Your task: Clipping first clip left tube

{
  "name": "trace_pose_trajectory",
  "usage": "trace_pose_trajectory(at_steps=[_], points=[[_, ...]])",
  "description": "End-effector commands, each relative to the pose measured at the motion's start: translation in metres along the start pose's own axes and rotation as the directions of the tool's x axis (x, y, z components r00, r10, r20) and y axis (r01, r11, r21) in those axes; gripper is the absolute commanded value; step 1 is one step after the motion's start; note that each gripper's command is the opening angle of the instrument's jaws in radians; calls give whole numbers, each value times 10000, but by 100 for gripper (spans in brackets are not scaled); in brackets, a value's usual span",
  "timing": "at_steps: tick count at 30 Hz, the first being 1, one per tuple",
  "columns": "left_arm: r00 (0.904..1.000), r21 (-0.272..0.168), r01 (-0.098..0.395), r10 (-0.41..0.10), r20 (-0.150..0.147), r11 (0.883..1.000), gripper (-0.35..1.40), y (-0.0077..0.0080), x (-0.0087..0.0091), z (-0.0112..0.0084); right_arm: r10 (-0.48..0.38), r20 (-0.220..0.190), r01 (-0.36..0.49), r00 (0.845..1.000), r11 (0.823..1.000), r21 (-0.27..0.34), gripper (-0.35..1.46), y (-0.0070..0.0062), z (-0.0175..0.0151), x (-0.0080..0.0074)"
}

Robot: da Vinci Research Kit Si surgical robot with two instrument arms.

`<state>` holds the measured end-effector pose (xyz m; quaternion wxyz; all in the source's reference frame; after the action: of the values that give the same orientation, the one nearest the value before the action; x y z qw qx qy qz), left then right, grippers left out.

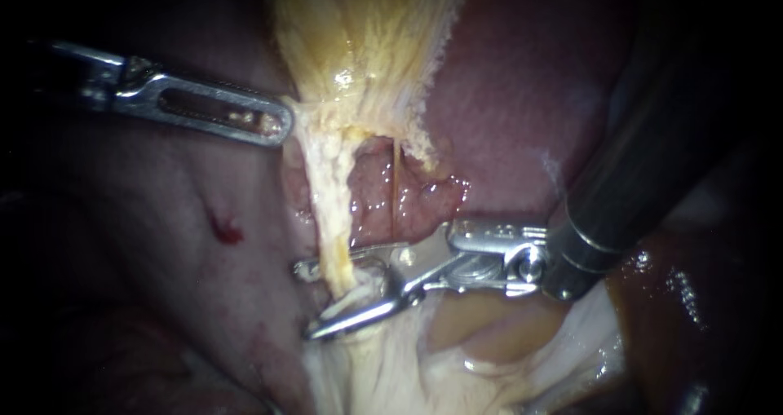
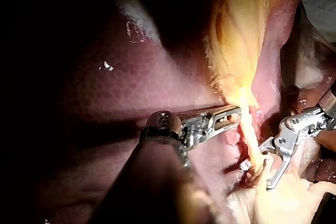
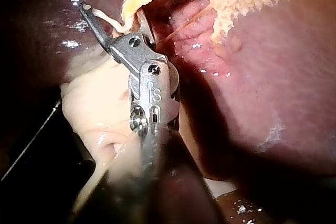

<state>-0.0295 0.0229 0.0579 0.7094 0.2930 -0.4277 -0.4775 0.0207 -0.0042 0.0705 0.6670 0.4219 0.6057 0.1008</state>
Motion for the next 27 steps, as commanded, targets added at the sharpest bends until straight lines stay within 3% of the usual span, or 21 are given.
trace_pose_trajectory(at_steps=[1,9,27], points=[[10000,-12,1,-1,-2,10000,-35,0,0,0,-10,-21,10,10000,10000,21,49,-1,-1,1],[10000,-2,-4,4,-9,10000,-35,3,0,-2,-8,-153,10,9999,9999,163,49,-16,1,8],[10000,0,-8,8,-11,10000,-35,4,0,-2,63,-261,-57,9996,9997,243,46,-21,-11,21]])
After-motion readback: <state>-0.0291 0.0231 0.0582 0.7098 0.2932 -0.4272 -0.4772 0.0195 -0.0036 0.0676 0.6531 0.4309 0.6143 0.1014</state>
